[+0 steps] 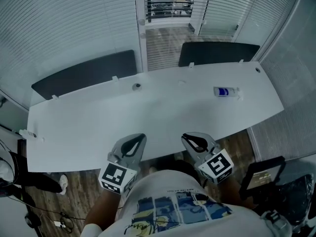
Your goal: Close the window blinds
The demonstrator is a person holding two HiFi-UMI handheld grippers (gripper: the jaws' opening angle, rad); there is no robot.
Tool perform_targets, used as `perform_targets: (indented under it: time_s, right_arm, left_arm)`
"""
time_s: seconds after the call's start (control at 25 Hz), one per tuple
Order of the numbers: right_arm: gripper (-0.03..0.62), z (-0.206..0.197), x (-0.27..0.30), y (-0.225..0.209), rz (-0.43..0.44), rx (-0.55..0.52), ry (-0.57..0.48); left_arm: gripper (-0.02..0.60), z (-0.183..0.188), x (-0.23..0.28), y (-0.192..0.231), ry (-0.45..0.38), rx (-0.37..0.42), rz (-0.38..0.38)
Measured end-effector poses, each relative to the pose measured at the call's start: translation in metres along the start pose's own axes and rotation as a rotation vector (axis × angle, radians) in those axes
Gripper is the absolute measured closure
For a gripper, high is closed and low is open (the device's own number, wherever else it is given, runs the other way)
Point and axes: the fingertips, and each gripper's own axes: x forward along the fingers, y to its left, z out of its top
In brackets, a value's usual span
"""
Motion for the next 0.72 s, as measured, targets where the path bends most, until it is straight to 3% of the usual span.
perform_targets:
  time_s: [0.72]
  right_arm:
    - [0.582, 0.010, 0.017, 0.022, 0.011, -0.031, -0.017]
  left_arm:
    - [0.578, -0.004, -0.012, 0.008, -0.014, 0.004, -0.009]
